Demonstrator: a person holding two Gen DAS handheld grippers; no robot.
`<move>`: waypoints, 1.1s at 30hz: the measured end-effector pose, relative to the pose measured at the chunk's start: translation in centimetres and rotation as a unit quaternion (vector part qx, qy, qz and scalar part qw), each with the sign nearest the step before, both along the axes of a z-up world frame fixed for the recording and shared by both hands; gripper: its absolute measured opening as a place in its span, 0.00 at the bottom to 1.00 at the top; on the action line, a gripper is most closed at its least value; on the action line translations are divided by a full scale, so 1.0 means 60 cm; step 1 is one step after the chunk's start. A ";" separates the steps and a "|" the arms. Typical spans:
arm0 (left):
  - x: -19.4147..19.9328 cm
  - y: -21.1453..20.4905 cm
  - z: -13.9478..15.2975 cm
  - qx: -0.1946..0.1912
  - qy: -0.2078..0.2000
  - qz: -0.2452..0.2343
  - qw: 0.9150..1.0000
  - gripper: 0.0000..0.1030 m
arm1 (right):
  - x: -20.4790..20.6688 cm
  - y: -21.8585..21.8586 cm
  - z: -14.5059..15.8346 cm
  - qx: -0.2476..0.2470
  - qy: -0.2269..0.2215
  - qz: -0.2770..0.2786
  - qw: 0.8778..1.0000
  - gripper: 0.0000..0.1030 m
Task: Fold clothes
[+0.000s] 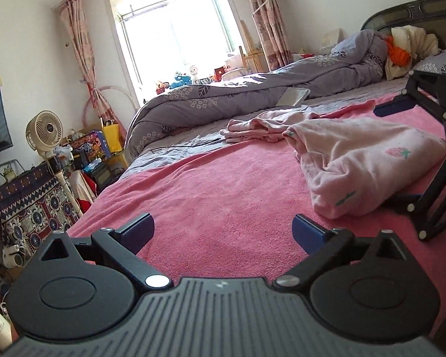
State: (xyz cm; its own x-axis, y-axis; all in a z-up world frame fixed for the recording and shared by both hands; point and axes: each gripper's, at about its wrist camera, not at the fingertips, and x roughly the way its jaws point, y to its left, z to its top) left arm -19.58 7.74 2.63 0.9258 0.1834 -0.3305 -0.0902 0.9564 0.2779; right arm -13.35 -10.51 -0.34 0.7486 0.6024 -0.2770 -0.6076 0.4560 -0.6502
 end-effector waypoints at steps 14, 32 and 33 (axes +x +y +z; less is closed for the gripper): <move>0.024 -0.007 0.011 -0.042 0.000 0.043 0.998 1.00 | 0.013 0.035 -0.024 -0.023 0.029 -0.037 0.999 0.30; 0.240 -0.093 0.038 -0.089 0.023 0.076 0.993 1.00 | 0.352 -0.164 0.308 0.275 0.218 -0.216 0.911 0.23; 0.255 -0.093 0.019 -0.088 0.036 0.081 0.992 1.00 | 0.380 -0.162 0.326 0.269 0.200 -0.231 0.914 0.23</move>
